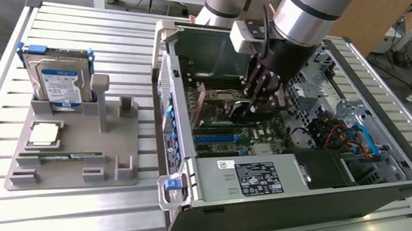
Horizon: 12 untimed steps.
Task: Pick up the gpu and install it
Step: 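Insert the gpu into the slot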
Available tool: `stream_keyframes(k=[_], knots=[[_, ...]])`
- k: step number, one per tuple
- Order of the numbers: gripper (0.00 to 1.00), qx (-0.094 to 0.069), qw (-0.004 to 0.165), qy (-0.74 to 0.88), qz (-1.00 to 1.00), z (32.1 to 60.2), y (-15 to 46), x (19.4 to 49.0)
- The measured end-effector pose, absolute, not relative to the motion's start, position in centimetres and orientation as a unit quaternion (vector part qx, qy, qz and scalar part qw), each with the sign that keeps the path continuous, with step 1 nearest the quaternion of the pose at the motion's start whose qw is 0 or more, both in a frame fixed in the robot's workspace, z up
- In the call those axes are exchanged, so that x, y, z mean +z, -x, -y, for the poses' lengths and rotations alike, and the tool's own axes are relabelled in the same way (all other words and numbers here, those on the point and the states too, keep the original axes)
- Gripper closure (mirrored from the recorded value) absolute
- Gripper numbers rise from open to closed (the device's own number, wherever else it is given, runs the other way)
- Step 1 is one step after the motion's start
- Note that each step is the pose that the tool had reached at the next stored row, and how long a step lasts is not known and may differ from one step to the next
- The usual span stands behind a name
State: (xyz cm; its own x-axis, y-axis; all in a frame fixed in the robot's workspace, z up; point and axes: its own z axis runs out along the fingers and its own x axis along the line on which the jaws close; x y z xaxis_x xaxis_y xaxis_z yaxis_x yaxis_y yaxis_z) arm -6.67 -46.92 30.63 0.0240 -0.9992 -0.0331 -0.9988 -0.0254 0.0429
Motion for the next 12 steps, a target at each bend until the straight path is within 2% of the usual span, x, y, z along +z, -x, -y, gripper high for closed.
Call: stream_keyframes(k=[12], knots=[[0.73,-0.027,0.004,-0.715,0.698,46.9,6.7,28.8]])
